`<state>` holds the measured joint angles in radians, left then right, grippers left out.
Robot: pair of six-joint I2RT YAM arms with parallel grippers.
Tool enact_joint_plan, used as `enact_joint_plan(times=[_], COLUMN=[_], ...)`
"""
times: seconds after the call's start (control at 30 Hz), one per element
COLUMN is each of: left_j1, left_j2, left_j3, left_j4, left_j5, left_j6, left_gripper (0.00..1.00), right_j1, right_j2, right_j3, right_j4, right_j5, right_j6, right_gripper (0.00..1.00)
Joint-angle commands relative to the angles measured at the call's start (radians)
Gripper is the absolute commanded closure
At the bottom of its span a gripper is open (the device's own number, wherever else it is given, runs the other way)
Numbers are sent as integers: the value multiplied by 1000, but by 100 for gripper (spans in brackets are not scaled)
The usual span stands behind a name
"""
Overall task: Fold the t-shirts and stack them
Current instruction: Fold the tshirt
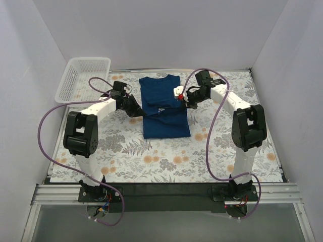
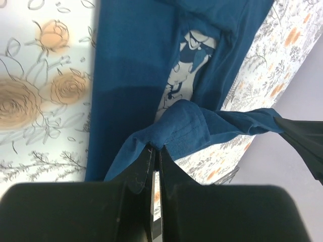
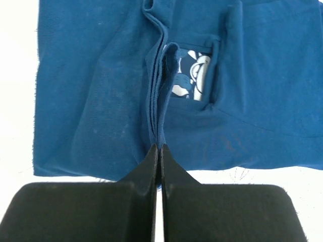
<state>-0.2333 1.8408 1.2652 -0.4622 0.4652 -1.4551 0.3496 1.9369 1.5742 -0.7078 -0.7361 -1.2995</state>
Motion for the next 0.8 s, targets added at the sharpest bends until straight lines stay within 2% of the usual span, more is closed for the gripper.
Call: enact_joint_plan(times=[0.0,0.47,0.77], left_j1=[20,49,57], left_j2=[34,184,239], left_j3=[59,210,253], left_j4=[11,-4,-7], left_j5=[35,69,81], left_j6=[16,24,25], left_gripper=[100,100,100], right_j1=[-12,-40,-43], right_j2=[43,166,217], right_j3=[72,207,263], right_j4=[-13,-12,-10], right_j5=[-22,-13,-11], right_j6=[23,63,82], right_gripper=[99,99,99])
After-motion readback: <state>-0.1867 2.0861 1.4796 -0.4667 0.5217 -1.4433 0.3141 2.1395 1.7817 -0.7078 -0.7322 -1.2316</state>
